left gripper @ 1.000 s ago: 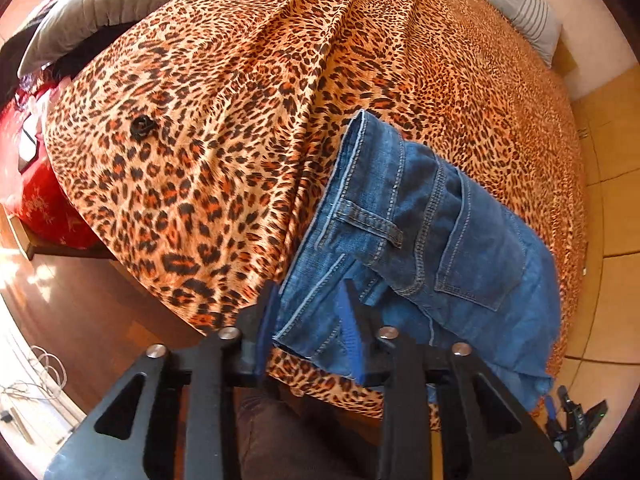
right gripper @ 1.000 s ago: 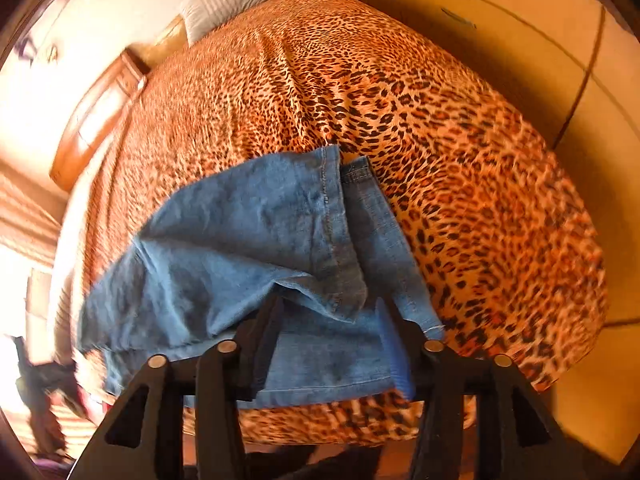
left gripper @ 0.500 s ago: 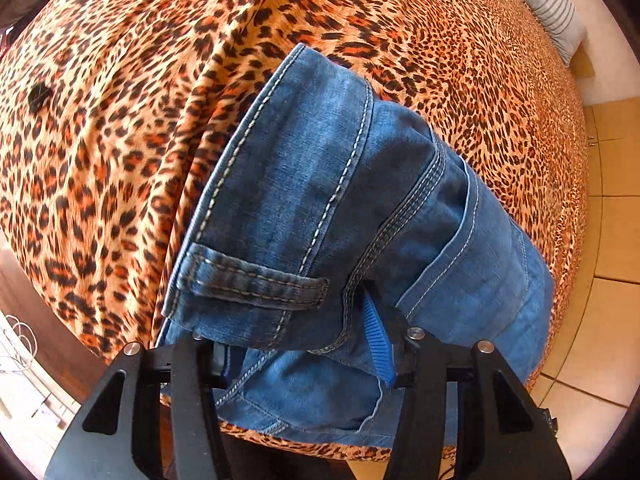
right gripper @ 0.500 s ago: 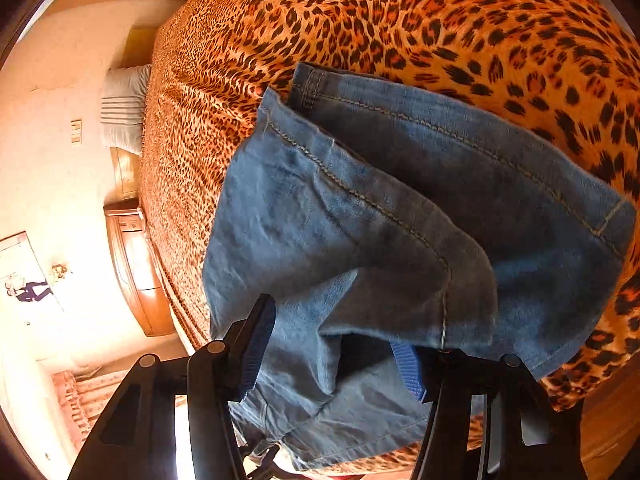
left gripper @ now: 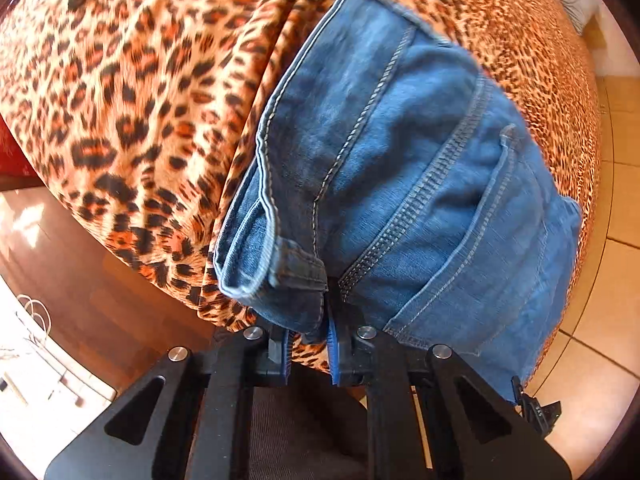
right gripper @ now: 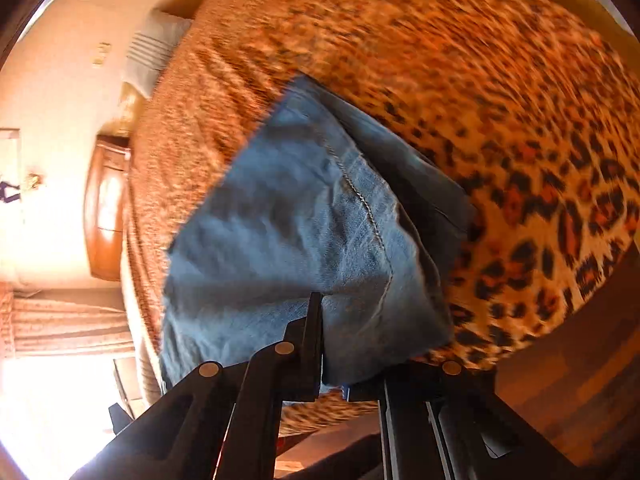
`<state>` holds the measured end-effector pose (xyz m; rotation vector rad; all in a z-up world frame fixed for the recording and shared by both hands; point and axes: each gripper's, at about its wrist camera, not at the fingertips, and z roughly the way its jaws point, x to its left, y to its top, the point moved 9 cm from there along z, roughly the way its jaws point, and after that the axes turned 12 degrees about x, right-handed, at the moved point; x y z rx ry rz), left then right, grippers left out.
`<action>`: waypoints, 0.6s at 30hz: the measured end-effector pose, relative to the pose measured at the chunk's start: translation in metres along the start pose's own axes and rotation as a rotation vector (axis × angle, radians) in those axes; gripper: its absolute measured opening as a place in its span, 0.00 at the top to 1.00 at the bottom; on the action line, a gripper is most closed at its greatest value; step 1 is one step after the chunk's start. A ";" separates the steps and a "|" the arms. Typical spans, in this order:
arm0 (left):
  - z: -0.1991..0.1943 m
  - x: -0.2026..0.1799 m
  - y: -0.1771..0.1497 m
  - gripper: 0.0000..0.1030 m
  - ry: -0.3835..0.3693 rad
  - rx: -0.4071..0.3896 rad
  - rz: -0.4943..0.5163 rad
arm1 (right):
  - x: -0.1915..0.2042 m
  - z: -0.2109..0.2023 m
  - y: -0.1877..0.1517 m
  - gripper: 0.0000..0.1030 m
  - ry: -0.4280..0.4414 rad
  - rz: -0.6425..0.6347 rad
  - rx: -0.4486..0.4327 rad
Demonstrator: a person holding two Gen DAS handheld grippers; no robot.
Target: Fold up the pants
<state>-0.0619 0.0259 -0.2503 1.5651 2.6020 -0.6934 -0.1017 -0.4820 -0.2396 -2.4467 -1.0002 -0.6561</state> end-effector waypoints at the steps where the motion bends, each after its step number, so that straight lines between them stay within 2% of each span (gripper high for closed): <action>1: -0.004 -0.001 0.000 0.88 0.000 -0.009 0.007 | -0.004 0.004 0.002 0.93 0.006 0.012 0.000; 3: -0.014 -0.004 -0.001 0.88 0.024 -0.018 0.049 | -0.001 0.003 0.003 0.90 -0.002 -0.012 -0.002; 5: -0.024 -0.004 -0.005 0.86 0.028 -0.014 0.090 | 0.003 -0.005 0.004 0.87 -0.057 -0.068 0.000; 7: -0.039 0.004 -0.012 0.82 0.032 -0.012 0.123 | 0.002 -0.023 0.010 0.74 -0.114 -0.099 -0.030; 8: -0.047 0.006 -0.016 0.81 0.018 -0.013 0.142 | 0.001 -0.037 0.014 0.71 -0.132 -0.106 -0.062; 10: -0.066 0.015 -0.018 0.79 -0.001 -0.041 0.156 | -0.002 -0.066 0.030 0.58 -0.193 -0.112 -0.154; 11: -0.078 0.018 -0.011 0.78 -0.002 -0.072 0.152 | 0.000 -0.077 0.039 0.56 -0.210 -0.124 -0.189; 12: -0.089 0.023 0.004 0.69 0.004 -0.111 0.134 | 0.006 -0.084 0.050 0.53 -0.212 -0.137 -0.209; 13: -0.099 0.025 0.018 0.54 0.006 -0.145 0.112 | 0.013 -0.085 0.060 0.53 -0.197 -0.151 -0.212; 15: -0.110 0.025 0.050 0.42 -0.018 -0.181 0.079 | 0.037 -0.074 0.081 0.49 -0.156 -0.197 -0.185; 18: -0.103 0.016 0.089 0.42 -0.038 -0.137 0.058 | 0.067 -0.046 0.106 0.49 -0.151 -0.259 -0.157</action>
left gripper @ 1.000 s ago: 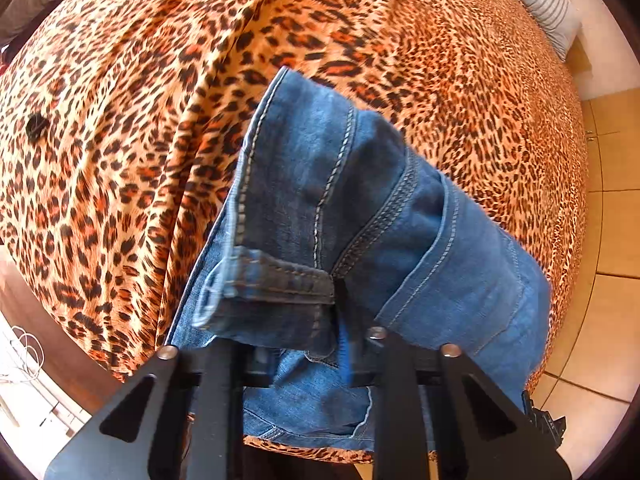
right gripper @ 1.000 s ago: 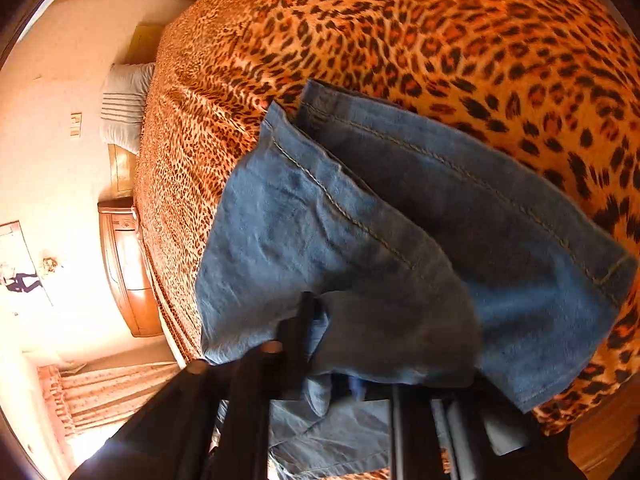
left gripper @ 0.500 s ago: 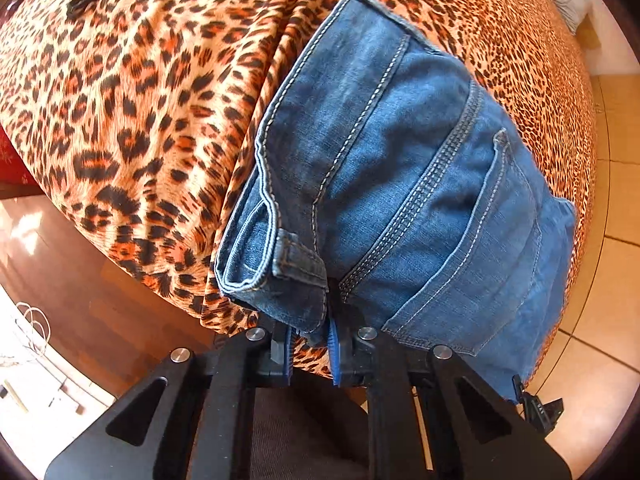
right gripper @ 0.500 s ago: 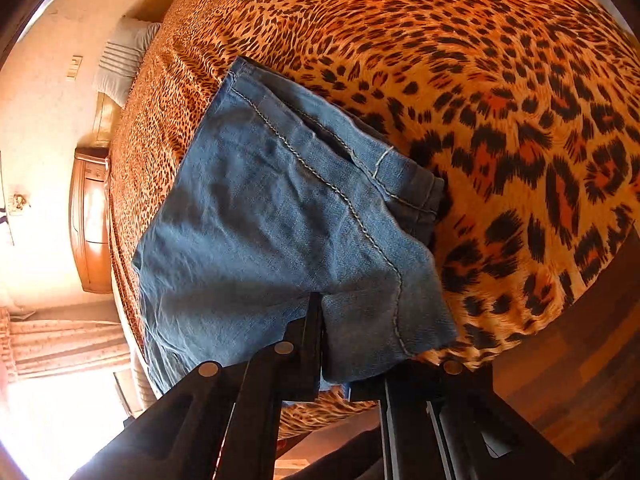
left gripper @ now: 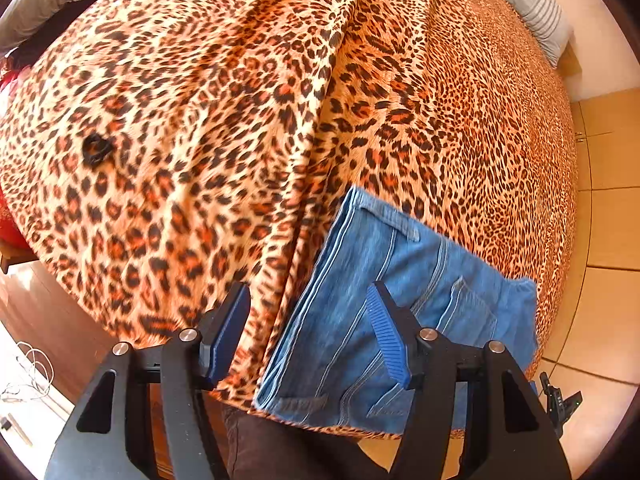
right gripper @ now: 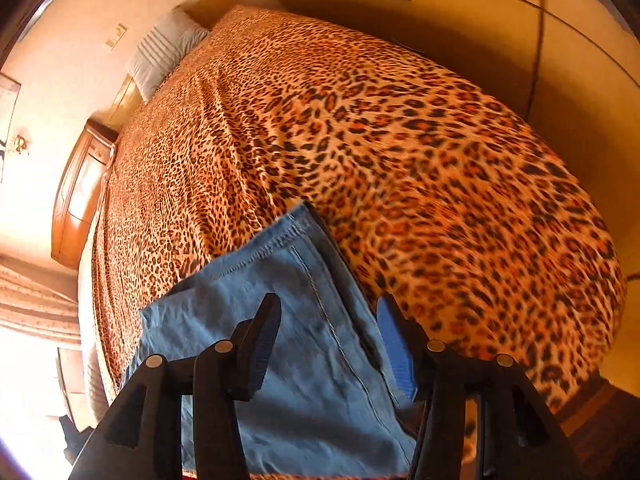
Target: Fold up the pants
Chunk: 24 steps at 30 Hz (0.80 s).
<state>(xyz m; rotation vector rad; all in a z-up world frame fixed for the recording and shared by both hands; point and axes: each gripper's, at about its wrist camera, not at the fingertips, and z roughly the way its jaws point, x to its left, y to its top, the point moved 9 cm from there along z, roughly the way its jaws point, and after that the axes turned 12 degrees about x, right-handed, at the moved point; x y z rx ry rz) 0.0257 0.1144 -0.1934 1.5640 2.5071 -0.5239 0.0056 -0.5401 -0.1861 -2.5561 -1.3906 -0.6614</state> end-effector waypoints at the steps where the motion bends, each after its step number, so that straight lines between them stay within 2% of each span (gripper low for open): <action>1: 0.006 -0.003 0.008 0.42 -0.015 0.028 -0.012 | 0.007 0.011 0.005 0.50 -0.004 -0.016 0.019; 3: 0.020 -0.013 0.015 0.42 -0.037 0.073 -0.011 | 0.015 0.030 0.014 0.50 -0.081 -0.045 0.033; 6: 0.038 -0.022 0.015 0.41 -0.017 0.130 0.010 | 0.019 0.052 0.022 0.50 -0.174 -0.092 0.071; 7: 0.040 -0.025 0.011 0.42 -0.028 0.145 0.015 | 0.023 0.056 0.021 0.57 -0.191 -0.120 0.082; 8: 0.039 -0.031 0.010 0.44 -0.026 0.138 0.021 | 0.027 0.057 0.022 0.70 -0.225 -0.161 0.082; 9: 0.033 -0.039 0.012 0.59 -0.031 0.111 0.036 | 0.033 0.056 0.024 0.84 -0.247 -0.197 0.088; 10: 0.025 -0.047 0.013 0.71 -0.038 0.082 0.057 | 0.041 0.050 0.030 0.84 -0.249 -0.226 0.075; 12: 0.011 -0.057 0.020 0.74 -0.003 0.001 0.083 | 0.057 0.028 0.051 0.85 -0.234 -0.247 0.002; 13: 0.011 -0.057 0.025 0.75 0.043 -0.029 0.091 | 0.059 0.024 0.061 0.85 -0.225 -0.242 -0.009; 15: 0.027 -0.053 0.037 0.81 0.142 -0.007 0.081 | 0.049 0.037 0.073 0.85 -0.280 -0.215 0.034; 16: 0.033 -0.043 0.036 0.82 0.143 0.024 0.056 | 0.041 0.050 0.073 0.85 -0.323 -0.212 0.076; 18: 0.034 -0.031 0.035 0.82 0.097 0.043 0.002 | 0.028 0.065 0.069 0.85 -0.425 -0.209 0.106; 20: 0.025 -0.024 0.034 0.82 0.060 0.034 -0.014 | 0.022 0.060 0.066 0.82 -0.371 -0.155 0.068; 22: 0.010 -0.016 0.030 0.82 0.014 0.021 -0.019 | 0.012 0.045 0.060 0.71 -0.328 -0.093 0.035; 23: 0.003 -0.013 0.028 0.81 -0.016 0.023 -0.016 | 0.014 0.035 0.061 0.69 -0.320 -0.084 0.013; 24: -0.002 -0.012 0.026 0.75 -0.050 0.031 -0.013 | 0.024 0.028 0.061 0.69 -0.307 -0.099 -0.010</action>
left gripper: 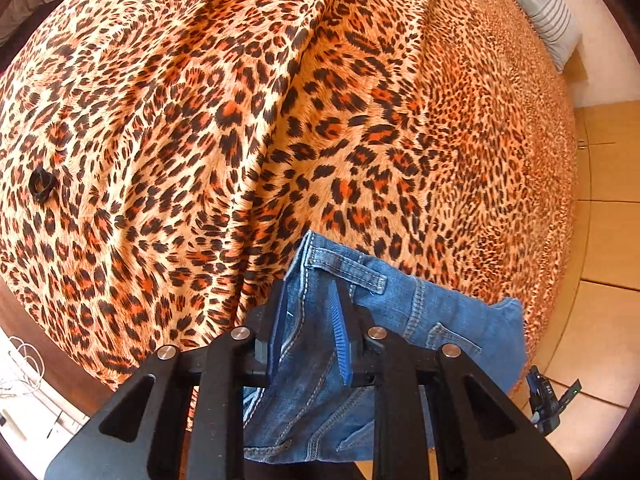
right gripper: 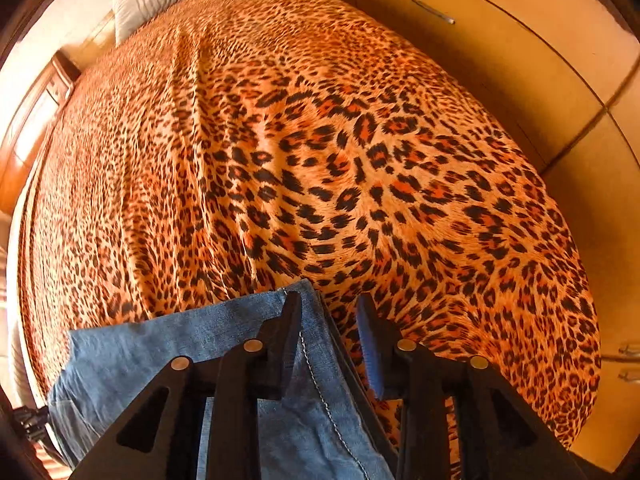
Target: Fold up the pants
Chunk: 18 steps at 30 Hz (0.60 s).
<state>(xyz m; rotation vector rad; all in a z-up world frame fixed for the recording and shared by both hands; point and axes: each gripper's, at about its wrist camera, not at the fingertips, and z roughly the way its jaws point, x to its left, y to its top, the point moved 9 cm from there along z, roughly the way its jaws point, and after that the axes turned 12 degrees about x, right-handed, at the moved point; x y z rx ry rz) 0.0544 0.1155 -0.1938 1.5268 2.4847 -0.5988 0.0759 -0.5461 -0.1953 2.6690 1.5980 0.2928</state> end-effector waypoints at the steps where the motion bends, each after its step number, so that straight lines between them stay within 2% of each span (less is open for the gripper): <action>1: -0.005 0.005 -0.003 0.64 -0.022 0.005 -0.001 | 0.012 -0.010 0.000 0.69 0.031 -0.035 -0.024; 3: -0.005 0.008 -0.006 0.51 -0.024 0.001 -0.013 | 0.051 -0.019 -0.003 0.64 0.117 -0.136 -0.021; 4: -0.004 0.010 -0.006 0.50 -0.030 0.006 -0.019 | 0.076 -0.018 -0.007 0.55 0.159 -0.194 -0.001; 6: 0.009 0.006 -0.010 0.50 -0.063 0.044 -0.032 | 0.131 -0.012 -0.019 0.47 0.222 -0.325 0.052; 8: 0.020 0.003 -0.015 0.50 -0.101 0.089 -0.049 | 0.181 0.001 -0.035 0.47 0.245 -0.455 0.103; 10: 0.025 -0.004 -0.016 0.50 -0.088 0.101 -0.040 | 0.222 0.017 -0.048 0.47 0.205 -0.575 0.130; 13: 0.027 -0.010 -0.020 0.48 -0.082 0.117 -0.013 | 0.262 0.042 -0.063 0.47 0.124 -0.709 0.160; 16: 0.028 -0.018 -0.024 0.47 -0.101 0.141 0.017 | 0.284 0.061 -0.079 0.47 0.081 -0.834 0.234; 17: 0.030 -0.024 -0.024 0.47 -0.103 0.147 0.033 | 0.288 0.068 -0.082 0.47 0.023 -0.894 0.242; 18: 0.032 -0.030 -0.024 0.47 -0.098 0.148 0.052 | 0.292 0.066 -0.092 0.53 -0.020 -0.962 0.249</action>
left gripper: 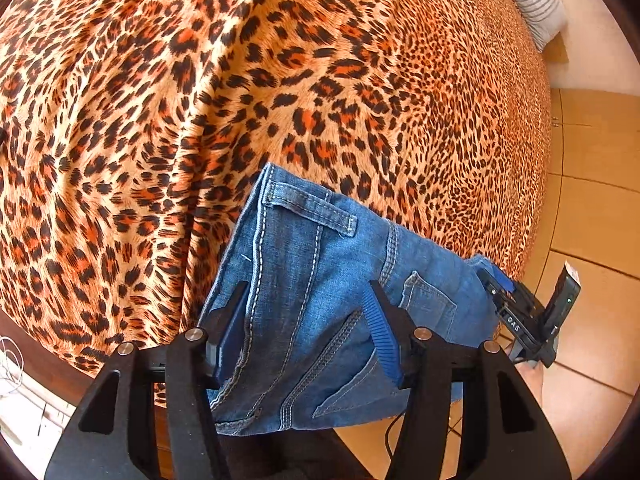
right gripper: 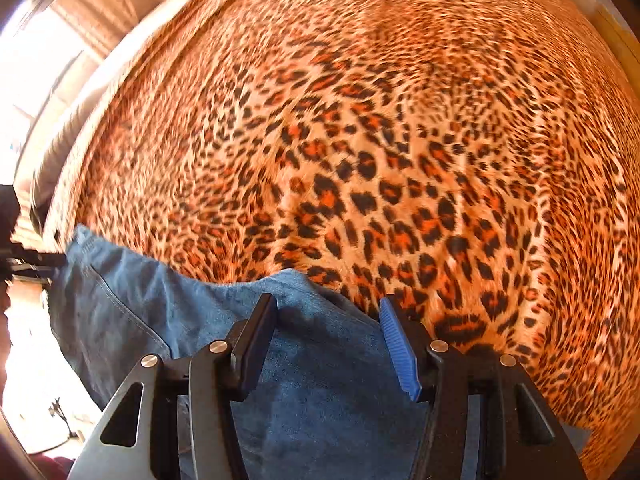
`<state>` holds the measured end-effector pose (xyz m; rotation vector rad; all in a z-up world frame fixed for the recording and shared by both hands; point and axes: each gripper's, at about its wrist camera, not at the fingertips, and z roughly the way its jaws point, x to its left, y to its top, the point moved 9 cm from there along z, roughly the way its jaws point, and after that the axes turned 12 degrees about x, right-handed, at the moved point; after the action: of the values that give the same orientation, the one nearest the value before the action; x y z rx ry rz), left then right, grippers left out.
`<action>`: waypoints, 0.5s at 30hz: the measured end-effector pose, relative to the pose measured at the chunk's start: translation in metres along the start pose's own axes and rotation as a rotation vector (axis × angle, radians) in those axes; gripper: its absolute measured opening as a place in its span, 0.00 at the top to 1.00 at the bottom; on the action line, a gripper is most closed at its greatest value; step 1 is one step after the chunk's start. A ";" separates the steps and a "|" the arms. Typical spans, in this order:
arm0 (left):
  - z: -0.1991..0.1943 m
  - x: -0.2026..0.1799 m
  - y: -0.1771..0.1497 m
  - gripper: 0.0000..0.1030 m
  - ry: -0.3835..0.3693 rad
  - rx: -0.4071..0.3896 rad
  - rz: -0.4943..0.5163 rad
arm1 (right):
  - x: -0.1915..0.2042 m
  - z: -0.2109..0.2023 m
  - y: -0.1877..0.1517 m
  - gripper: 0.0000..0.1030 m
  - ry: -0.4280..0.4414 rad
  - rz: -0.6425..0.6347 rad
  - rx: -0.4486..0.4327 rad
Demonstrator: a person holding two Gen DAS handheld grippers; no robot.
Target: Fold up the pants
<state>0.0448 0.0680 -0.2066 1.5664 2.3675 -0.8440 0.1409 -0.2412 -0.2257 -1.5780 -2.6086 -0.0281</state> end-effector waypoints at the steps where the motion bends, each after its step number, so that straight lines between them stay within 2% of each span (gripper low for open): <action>1: 0.001 -0.004 0.002 0.47 0.015 -0.009 0.013 | 0.006 0.001 0.001 0.85 0.005 -0.035 0.017; 2: -0.001 -0.003 0.002 0.47 0.040 -0.026 0.024 | 0.010 -0.002 0.001 1.00 -0.001 -0.044 0.025; 4: 0.001 0.001 0.010 0.47 0.136 -0.060 0.029 | 0.012 -0.010 0.005 0.99 -0.038 -0.061 -0.005; 5: 0.003 0.007 0.014 0.47 0.190 -0.065 0.024 | 0.006 -0.005 0.007 0.99 -0.036 -0.025 0.013; 6: 0.005 0.011 0.016 0.47 0.212 -0.051 0.015 | -0.002 0.002 0.008 0.99 -0.051 0.019 0.040; 8: 0.003 0.014 0.015 0.47 0.172 -0.029 -0.008 | -0.008 0.002 0.010 0.99 -0.031 0.084 0.019; 11: -0.024 0.016 0.006 0.47 0.171 -0.084 0.021 | -0.019 -0.026 0.002 0.95 0.066 0.210 -0.077; 14: -0.042 0.021 -0.022 0.40 0.102 -0.079 0.051 | -0.044 -0.058 -0.036 0.82 0.218 0.370 -0.168; 15: -0.040 0.024 -0.035 0.32 0.073 -0.063 0.054 | -0.053 -0.065 -0.057 0.71 0.248 0.426 -0.189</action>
<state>0.0093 0.0990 -0.1714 1.6553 2.3644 -0.7061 0.1199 -0.3188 -0.1642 -2.0130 -2.0940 -0.4202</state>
